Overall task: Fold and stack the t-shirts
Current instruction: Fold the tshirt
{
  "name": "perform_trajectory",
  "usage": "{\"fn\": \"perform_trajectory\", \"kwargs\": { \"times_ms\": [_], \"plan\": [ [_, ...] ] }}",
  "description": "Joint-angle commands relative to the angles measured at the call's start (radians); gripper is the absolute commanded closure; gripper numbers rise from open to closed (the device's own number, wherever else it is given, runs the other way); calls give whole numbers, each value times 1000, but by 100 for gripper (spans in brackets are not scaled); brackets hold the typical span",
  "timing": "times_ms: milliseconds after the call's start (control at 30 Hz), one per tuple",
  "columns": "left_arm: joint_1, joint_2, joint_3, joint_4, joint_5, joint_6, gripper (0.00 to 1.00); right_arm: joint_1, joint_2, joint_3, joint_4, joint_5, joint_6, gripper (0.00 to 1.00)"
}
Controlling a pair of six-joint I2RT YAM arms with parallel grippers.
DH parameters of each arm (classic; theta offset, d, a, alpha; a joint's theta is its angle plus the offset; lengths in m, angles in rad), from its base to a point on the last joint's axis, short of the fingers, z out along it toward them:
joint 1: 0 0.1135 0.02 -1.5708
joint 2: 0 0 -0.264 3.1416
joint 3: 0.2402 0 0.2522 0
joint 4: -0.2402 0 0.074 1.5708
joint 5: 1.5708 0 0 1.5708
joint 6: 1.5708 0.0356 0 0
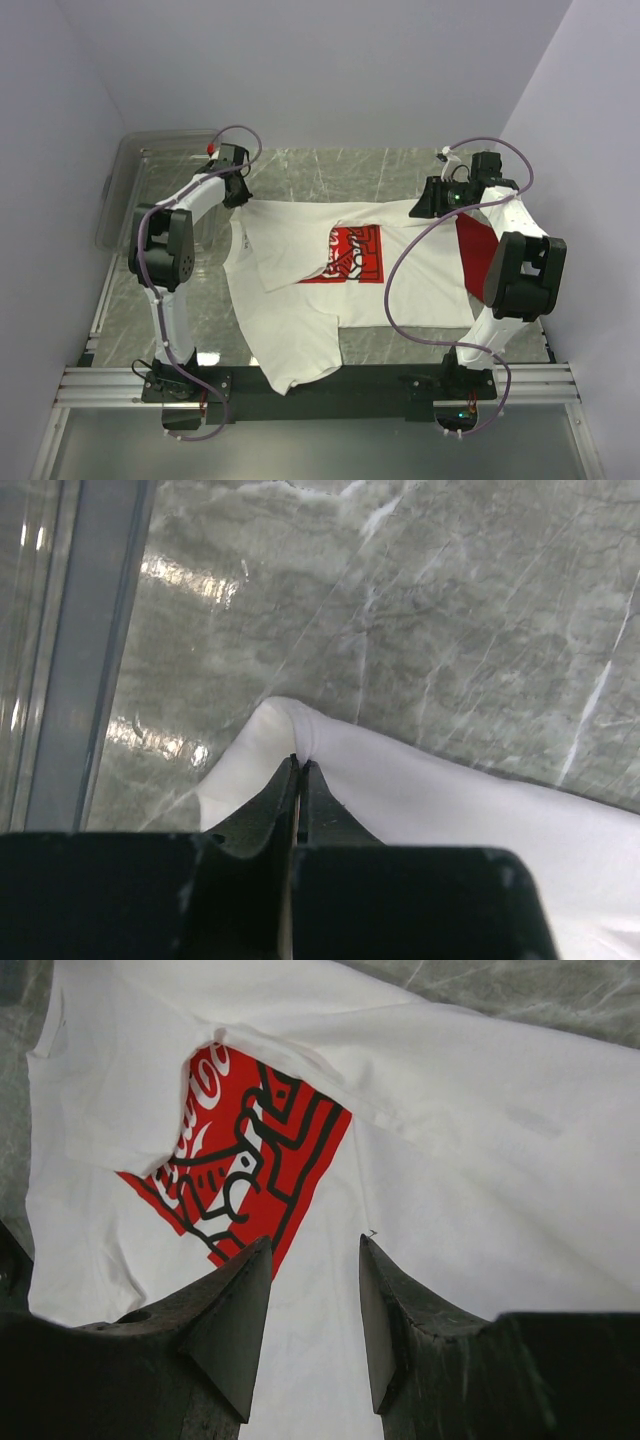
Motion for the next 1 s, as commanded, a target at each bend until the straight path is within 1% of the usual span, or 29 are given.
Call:
{"fn": "perform_trajectory", "kwargs": {
  "times_ms": [0, 667, 833, 867, 900, 933, 967],
  "plan": [
    [14, 40, 76, -32, 20, 39, 97, -10, -30, 7, 17, 8, -11, 53],
    [39, 139, 176, -41, -35, 67, 94, -11, -22, 10, 19, 46, -13, 53],
    [42, 123, 183, -37, -24, 75, 87, -16, -27, 30, -4, 114, -55, 53],
    [42, 120, 185, -37, -20, 76, 85, -25, -30, 33, -4, 149, -63, 52],
    [42, 111, 189, -38, -18, 78, 79, -31, -33, 44, -9, 164, -74, 52],
    [42, 105, 189, -40, -14, 78, 74, -39, -31, 50, -21, 181, -80, 52],
    [42, 90, 188, -38, 0, 78, 67, -57, -31, 56, -24, 207, -85, 52]
  ]
}}
